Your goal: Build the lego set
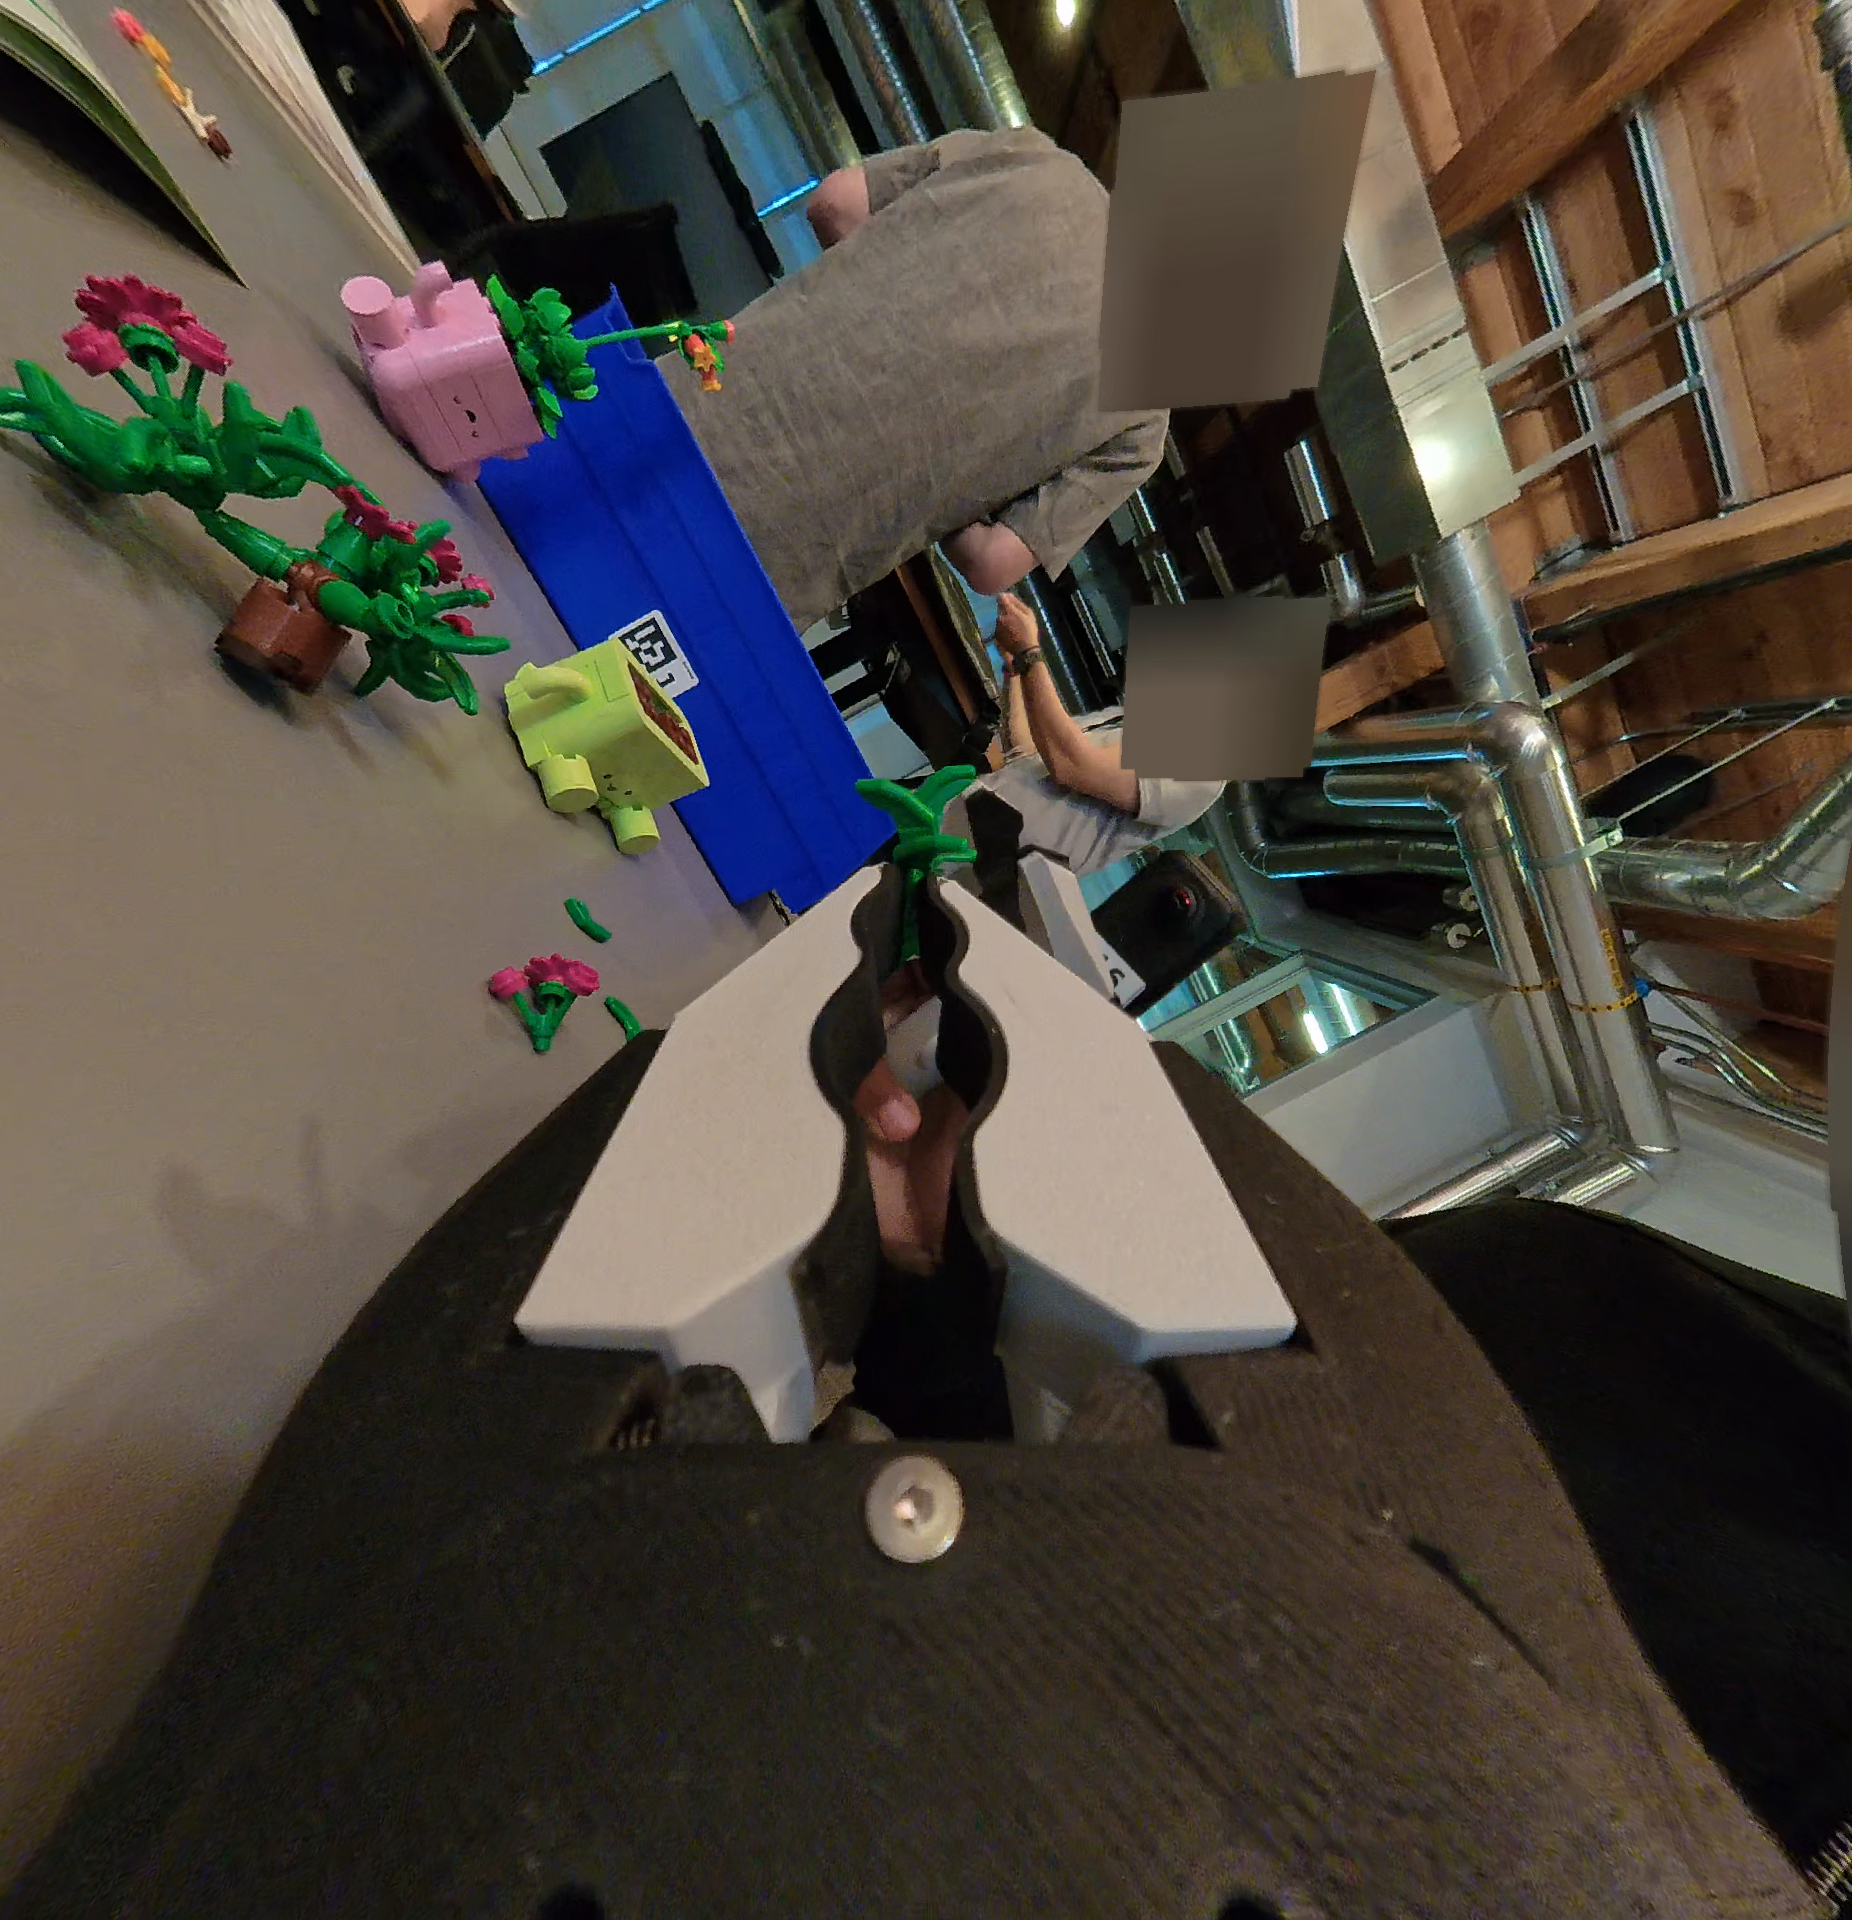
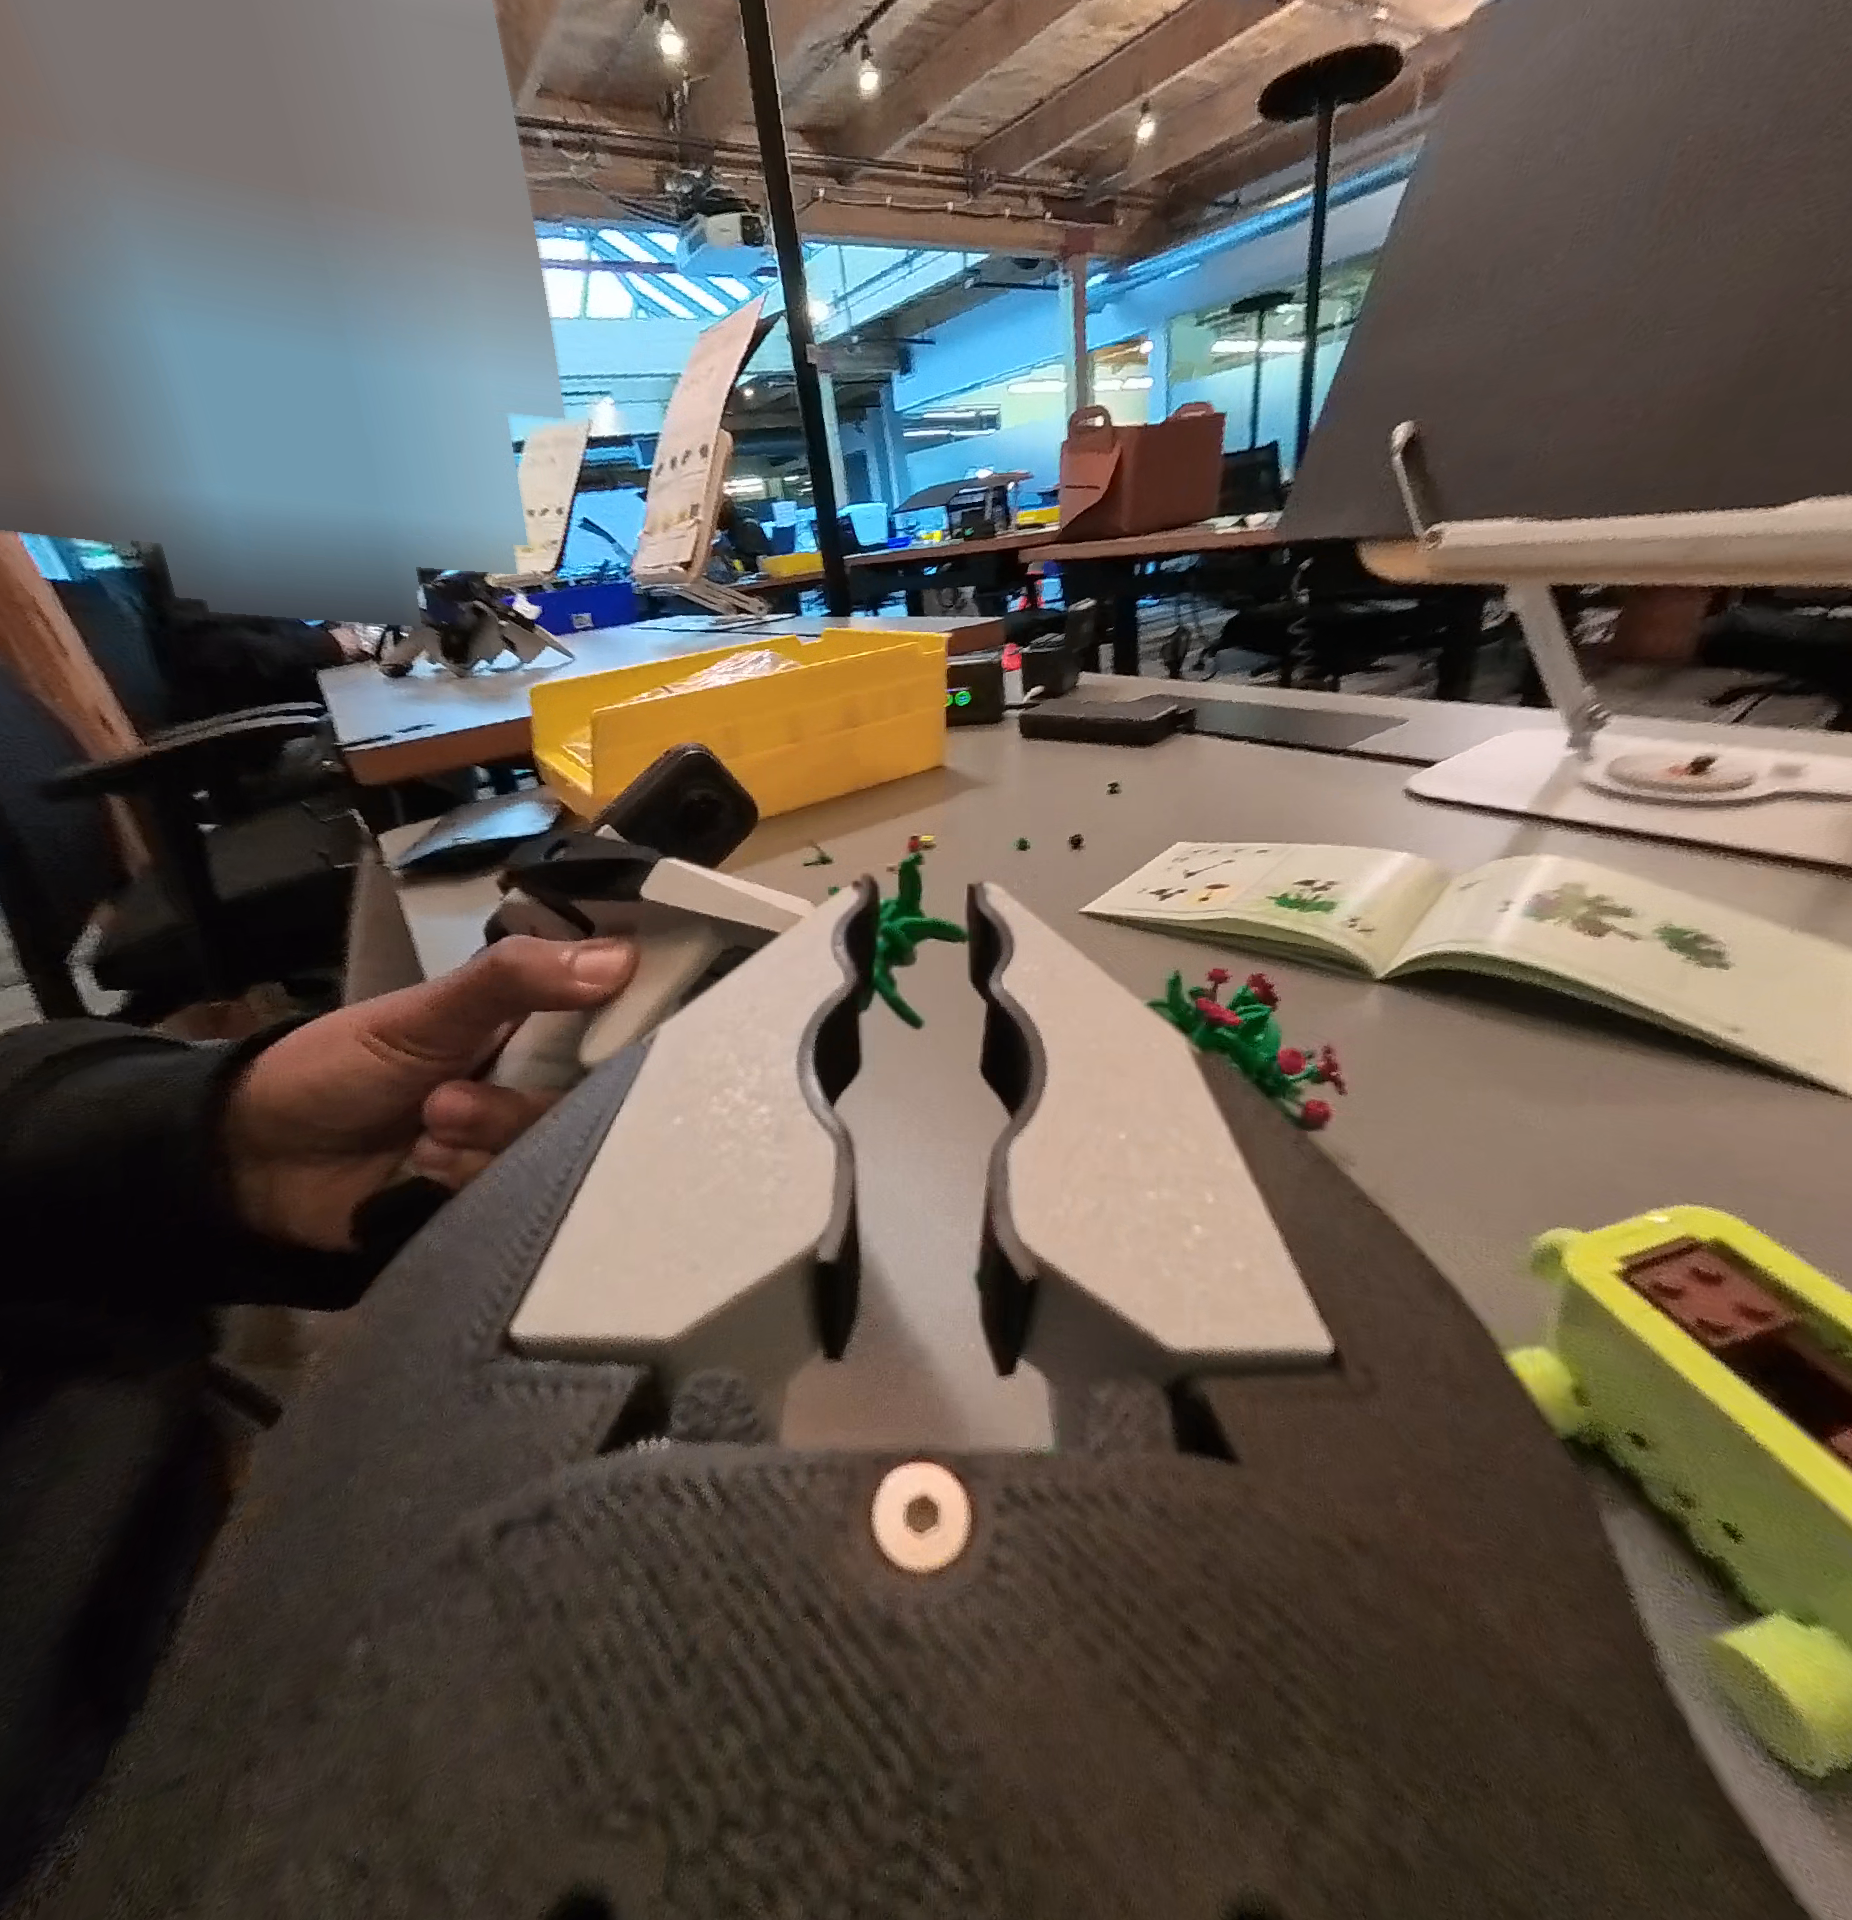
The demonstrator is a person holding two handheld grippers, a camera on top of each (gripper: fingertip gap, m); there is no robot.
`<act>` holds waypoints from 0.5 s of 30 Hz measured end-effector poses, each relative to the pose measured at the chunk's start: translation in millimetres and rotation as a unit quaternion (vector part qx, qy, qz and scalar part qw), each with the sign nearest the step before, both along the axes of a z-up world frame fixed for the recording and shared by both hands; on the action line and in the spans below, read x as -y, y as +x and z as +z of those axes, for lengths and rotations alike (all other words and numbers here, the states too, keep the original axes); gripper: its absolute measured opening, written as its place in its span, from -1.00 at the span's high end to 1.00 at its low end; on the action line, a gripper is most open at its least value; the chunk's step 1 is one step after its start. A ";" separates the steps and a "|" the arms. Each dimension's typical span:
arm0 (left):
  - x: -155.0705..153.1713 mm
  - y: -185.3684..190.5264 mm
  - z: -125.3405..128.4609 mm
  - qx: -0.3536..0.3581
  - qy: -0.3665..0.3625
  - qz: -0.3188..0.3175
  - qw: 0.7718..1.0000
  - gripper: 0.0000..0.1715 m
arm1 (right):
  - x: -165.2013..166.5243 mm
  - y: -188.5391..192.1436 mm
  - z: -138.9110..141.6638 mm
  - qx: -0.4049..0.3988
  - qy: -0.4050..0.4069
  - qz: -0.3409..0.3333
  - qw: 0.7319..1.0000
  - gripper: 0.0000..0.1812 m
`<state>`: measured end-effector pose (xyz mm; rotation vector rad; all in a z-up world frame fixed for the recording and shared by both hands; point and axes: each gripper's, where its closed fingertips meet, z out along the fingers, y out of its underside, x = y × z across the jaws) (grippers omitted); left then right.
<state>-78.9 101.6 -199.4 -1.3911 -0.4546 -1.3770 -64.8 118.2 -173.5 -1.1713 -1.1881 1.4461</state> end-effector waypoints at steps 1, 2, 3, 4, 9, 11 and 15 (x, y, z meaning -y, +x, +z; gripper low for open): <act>0.0 0.1 0.0 0.000 0.000 0.000 1.000 0.99 | 1.0 -1.4 -1.5 0.006 -0.008 0.005 1.000 0.82; 0.1 -0.1 0.1 0.000 0.000 0.000 1.000 0.99 | 2.2 -2.8 -3.1 0.014 -0.015 0.009 1.000 0.80; 0.1 -0.3 0.2 0.001 0.001 0.001 1.000 0.99 | 4.3 -4.4 -5.0 0.022 -0.021 0.016 0.999 0.78; 0.1 -0.4 0.3 0.001 0.001 0.000 1.000 0.99 | 5.4 -6.0 -7.2 0.031 -0.028 0.019 0.999 0.77; 0.0 0.8 0.3 0.000 0.001 -0.003 1.000 0.99 | 6.9 -10.3 -13.6 0.056 -0.043 0.025 0.997 0.78; 0.1 1.1 0.3 -0.002 0.001 -0.003 1.000 0.99 | 6.1 -10.3 -13.8 0.056 -0.042 0.020 0.997 0.82; 0.0 1.9 0.2 -0.005 0.000 -0.003 1.000 0.99 | 7.8 -12.7 -19.6 0.077 -0.042 0.018 0.996 0.86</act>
